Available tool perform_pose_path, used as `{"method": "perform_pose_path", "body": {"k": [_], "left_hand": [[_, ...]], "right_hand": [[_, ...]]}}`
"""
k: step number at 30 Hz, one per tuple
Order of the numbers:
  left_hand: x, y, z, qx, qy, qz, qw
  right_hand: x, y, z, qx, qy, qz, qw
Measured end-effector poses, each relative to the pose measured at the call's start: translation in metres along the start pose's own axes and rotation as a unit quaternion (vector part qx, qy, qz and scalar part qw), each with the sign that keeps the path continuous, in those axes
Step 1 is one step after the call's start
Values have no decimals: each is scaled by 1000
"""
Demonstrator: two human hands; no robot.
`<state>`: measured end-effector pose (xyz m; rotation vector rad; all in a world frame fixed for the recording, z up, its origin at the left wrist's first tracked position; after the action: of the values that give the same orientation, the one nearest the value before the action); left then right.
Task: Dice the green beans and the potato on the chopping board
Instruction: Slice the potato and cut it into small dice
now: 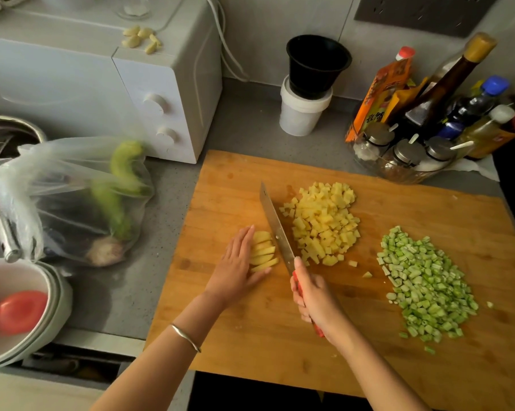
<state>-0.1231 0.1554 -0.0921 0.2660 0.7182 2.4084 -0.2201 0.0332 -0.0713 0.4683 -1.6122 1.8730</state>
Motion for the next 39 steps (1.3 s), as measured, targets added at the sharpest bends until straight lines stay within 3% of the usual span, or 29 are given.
{"method": "perform_pose_path", "body": {"k": [9, 25, 39], "left_hand": [[11, -5, 11, 27, 66, 2, 997], [10, -7, 8, 19, 70, 27, 997], [9, -6, 6, 11, 55, 23, 998]], "right_hand": [[23, -12, -1, -21, -30, 25, 999], [21, 0, -11, 11, -27, -8, 1000], [1, 6, -18, 111, 27, -18, 993]]}}
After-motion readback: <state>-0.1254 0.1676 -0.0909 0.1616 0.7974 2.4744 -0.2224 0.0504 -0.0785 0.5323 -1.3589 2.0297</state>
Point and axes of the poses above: each hand's wrist, its own x-axis away from the middle knuckle, its own z-axis out of the back of the hand, y = z × x, the point moved 9 cm from there along -x, towards the middle knuckle, and after that the axes turned 1 degree about -z, right-handed, at the moved point
